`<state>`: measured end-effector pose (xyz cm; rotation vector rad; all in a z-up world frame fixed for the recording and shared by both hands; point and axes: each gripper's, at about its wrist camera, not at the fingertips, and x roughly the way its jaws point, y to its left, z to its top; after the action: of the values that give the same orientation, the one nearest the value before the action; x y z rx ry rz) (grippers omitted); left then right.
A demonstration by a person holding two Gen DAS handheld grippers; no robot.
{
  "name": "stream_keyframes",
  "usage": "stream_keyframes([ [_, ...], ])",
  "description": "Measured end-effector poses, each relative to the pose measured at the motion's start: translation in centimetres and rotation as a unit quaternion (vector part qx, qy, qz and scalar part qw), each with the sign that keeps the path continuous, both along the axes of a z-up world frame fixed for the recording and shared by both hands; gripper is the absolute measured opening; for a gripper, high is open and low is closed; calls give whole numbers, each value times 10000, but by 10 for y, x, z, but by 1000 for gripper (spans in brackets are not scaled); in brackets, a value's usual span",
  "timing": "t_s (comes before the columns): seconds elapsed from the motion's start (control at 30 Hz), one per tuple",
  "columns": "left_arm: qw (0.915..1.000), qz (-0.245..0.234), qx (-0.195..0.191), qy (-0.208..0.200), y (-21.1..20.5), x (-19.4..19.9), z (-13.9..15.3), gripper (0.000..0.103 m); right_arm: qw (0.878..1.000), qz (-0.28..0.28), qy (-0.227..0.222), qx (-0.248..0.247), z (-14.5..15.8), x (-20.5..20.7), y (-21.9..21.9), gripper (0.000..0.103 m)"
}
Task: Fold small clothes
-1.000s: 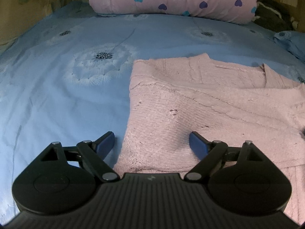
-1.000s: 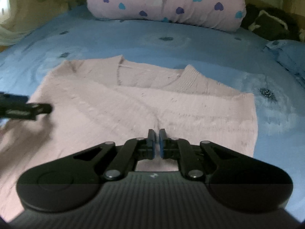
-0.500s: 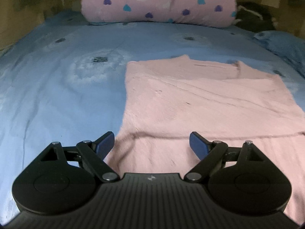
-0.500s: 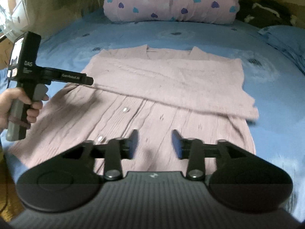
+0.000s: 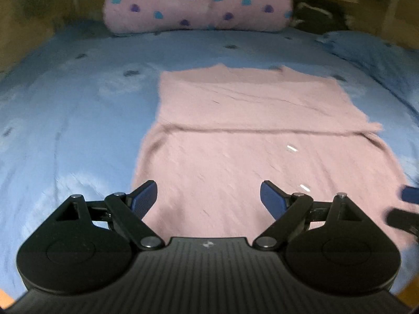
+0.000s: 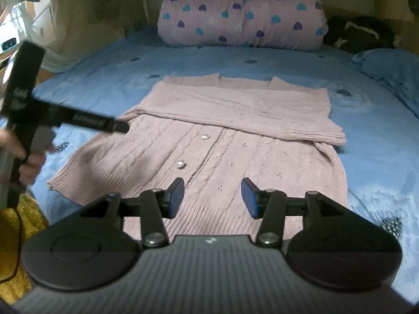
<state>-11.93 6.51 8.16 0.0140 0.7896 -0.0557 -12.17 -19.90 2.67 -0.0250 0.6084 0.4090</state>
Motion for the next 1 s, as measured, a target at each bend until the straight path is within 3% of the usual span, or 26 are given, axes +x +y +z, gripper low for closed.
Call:
stream_keyframes([
  [0.17,9995,-182,221,-111,-20,-41,7,89,9996,68,169,212,0,-13,-1,50],
  [0.27,9994,-233,118,-209,-28,-61,12,89,9997,96,134,164,2,-23,3,50],
  [0.57,9986,-471,184,-132,-31,-92,15,89,9999,47,112,85,12,-43,5,50],
  [0.77,9977,-325,590,-114,-27,-97,7,89,9996,-55,269,-46,5,-48,-5,50],
  [1.0,9928,-643,1005,39,-32,-106,-7,89,9989,-211,311,-271,-12,-58,-15,50],
])
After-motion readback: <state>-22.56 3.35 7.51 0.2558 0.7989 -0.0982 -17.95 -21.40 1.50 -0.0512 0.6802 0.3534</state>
